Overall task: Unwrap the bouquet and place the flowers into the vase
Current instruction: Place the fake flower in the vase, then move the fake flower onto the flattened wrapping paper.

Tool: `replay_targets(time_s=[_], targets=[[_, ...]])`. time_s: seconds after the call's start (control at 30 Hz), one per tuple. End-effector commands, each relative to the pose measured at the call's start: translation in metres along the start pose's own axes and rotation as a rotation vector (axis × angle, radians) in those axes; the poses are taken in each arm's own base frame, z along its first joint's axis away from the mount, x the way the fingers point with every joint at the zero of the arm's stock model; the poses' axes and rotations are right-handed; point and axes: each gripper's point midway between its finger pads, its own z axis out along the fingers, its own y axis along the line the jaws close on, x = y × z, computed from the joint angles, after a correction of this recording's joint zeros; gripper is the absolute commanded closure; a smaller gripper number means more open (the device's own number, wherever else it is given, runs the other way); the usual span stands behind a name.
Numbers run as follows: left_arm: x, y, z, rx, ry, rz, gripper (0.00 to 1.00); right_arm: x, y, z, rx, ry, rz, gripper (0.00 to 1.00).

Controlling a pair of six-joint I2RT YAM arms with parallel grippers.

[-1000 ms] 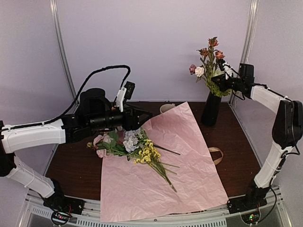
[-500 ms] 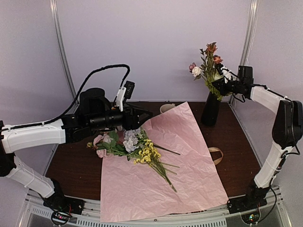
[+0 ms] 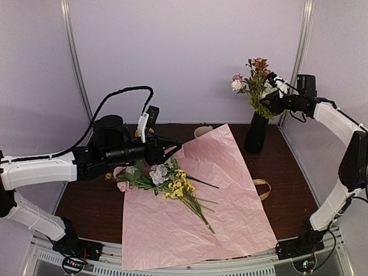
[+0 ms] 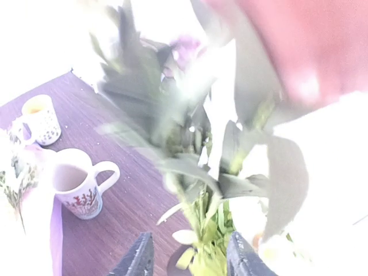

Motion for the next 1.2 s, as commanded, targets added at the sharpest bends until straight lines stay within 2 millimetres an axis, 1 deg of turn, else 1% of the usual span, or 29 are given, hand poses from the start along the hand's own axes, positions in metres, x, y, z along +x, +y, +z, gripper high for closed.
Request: replay_targets(time_s=[0.0, 0.13, 0.2, 0.33, 0.47, 0.57, 0.67, 0.8, 0.83, 0.9, 0.97, 1.07, 1.1, 1.17], targets=[[-0.017, -0.007, -0.010, 0.019, -0.087, 0.010, 0.43, -0.006, 0.009, -0.031, 0.038, 0.045, -0.042, 0.52], [-0.015, -0.002, -0.013, -0.006, -0.086, 0.016, 0.43, 0.002, 0.019, -0.050, 0.044, 0.109, -0.070, 0.48], [-0.011, 0.005, -0.014, -0.046, -0.072, 0.013, 0.43, 0.006, 0.026, -0.062, 0.042, 0.136, -0.076, 0.47], [-0.002, 0.010, -0.021, -0.071, -0.067, 0.007, 0.43, 0.013, 0.048, -0.087, 0.024, 0.163, -0.067, 0.45], [0.016, 0.020, -0.026, -0.098, -0.056, -0.022, 0.43, 0.031, 0.085, -0.105, -0.072, 0.168, -0.024, 0.45], [0.039, 0.030, -0.025, -0.138, 0.011, -0.045, 0.43, 0.057, 0.118, -0.109, -0.175, 0.203, 0.024, 0.48], [0.065, 0.043, -0.028, -0.188, 0.069, -0.091, 0.46, 0.086, 0.165, -0.108, -0.323, 0.273, 0.000, 0.52], [0.095, 0.065, -0.036, -0.293, 0.128, -0.142, 0.47, 0.123, 0.243, -0.103, -0.554, 0.384, -0.117, 0.54], [0.100, 0.070, -0.039, -0.320, 0.136, -0.153, 0.47, 0.129, 0.265, -0.101, -0.608, 0.404, -0.165, 0.55], [0.107, 0.079, -0.043, -0.369, 0.147, -0.166, 0.48, 0.139, 0.290, -0.091, -0.653, 0.438, -0.214, 0.58], [0.110, 0.086, -0.046, -0.411, 0.152, -0.179, 0.48, 0.140, 0.307, -0.076, -0.678, 0.456, -0.230, 0.61], [0.111, 0.094, -0.050, -0.466, 0.141, -0.208, 0.48, 0.150, 0.326, -0.043, -0.696, 0.527, -0.232, 0.65], [0.111, 0.097, -0.052, -0.486, 0.135, -0.221, 0.48, 0.151, 0.331, -0.032, -0.697, 0.543, -0.235, 0.66], [0.112, 0.102, -0.056, -0.530, 0.136, -0.249, 0.48, 0.159, 0.340, -0.009, -0.687, 0.590, -0.239, 0.67]])
